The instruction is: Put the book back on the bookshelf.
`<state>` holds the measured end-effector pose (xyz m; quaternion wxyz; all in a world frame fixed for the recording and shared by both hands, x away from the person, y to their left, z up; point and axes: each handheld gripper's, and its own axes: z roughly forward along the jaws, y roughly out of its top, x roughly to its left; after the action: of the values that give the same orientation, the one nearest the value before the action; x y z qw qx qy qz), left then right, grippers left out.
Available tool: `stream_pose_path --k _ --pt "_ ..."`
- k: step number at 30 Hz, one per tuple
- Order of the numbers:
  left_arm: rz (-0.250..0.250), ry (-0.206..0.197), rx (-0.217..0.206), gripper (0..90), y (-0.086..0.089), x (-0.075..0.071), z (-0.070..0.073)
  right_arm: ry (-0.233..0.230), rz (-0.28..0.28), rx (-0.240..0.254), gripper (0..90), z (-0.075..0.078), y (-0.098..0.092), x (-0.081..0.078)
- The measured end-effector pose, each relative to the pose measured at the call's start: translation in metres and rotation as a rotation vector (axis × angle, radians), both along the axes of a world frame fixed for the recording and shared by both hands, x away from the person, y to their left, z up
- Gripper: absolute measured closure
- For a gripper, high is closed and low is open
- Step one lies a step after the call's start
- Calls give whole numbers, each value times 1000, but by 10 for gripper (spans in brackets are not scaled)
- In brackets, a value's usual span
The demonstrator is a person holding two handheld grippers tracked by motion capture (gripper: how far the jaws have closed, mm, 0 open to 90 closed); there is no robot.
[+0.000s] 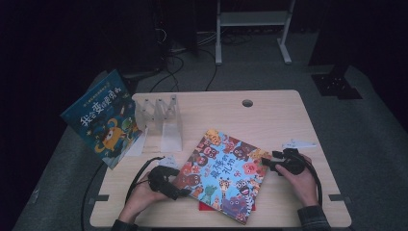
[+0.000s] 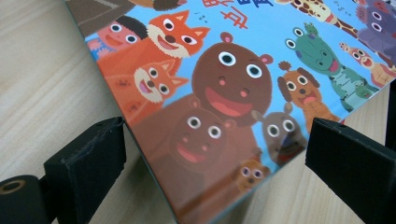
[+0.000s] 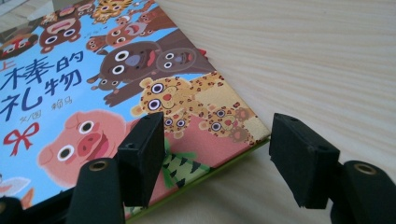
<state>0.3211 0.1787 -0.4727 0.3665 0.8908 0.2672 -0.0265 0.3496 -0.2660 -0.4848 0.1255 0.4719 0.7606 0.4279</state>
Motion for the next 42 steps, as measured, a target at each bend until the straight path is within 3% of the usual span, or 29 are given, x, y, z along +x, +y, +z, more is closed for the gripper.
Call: stream_pose_path --k 10,13,16,20,25,36,42 --pt "-20 33 5 19 -2 -4 -2 0 36 6 305 -1 11 21" --pt "-25 26 5 21 -1 -4 -2 3 50 -8 229 -1 18 27" --pt "-9 12 -10 20 3 -2 0 -4 48 5 220 -3 21 30" --pt "40 -5 -28 19 13 1 2 -7 51 0 222 -3 21 30" --pt "67 -10 -60 18 20 4 3 -9 53 0 222 -3 22 29" --pt "80 -5 -54 17 25 7 1 -16 143 -28 229 1 50 17" --pt "82 14 -57 9 26 9 -4 -19 151 -46 236 3 54 14"
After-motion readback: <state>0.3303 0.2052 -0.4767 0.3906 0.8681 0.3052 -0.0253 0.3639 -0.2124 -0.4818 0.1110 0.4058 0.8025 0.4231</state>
